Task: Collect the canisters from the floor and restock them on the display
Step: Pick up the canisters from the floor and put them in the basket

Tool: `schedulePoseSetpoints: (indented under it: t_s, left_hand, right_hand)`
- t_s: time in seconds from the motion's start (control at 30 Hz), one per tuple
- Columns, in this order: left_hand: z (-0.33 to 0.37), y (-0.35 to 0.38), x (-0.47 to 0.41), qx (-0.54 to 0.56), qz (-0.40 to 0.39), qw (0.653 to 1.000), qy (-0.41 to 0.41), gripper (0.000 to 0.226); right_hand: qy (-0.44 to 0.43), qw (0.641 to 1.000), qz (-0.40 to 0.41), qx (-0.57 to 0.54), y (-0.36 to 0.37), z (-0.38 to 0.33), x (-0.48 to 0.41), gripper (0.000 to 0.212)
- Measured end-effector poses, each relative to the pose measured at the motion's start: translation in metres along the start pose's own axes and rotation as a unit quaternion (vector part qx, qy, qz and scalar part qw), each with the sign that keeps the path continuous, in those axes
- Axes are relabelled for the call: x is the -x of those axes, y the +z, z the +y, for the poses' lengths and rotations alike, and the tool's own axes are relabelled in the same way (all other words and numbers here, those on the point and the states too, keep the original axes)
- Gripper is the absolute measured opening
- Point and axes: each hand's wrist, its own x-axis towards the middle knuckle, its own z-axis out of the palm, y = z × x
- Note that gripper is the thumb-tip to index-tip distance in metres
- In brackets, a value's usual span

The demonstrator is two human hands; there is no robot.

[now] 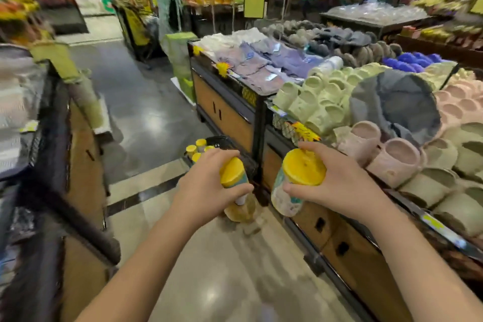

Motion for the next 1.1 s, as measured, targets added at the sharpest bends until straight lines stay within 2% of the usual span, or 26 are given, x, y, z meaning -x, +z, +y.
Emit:
schedulePoseSetpoints:
  t_s: [0.27, 0.43, 0.63, 1.1]
  left_hand:
    - [-0.105, 0.006, -0.133, -0.010, 0.032, 0.996, -0.085, 0.070]
    - [-0.156, 0.013, -0.221, 0.007, 0.039, 0.990, -0.137, 0.069]
    - [-0.228, 0.025, -0.304, 0.026, 0.039, 0.985, -0.169, 0.064]
    - [-0.421, 0.088, -0.472, 0.088, -0.044, 0.974, -0.202, 0.053]
  right_hand:
    - [-0.090, 0.995, -0.045, 0.005, 0.064, 0.004, -0.206, 0.095]
    - [-0.102, 0.991, -0.084, -0.004, 0.085, 0.015, -0.326, 0.096]
    - [-0.097, 0.986, -0.133, -0.016, 0.122, 0.024, -0.445, 0.102]
    - [-0.004, 0.988, -0.151, -0.026, 0.249, 0.055, -0.642, 0.084]
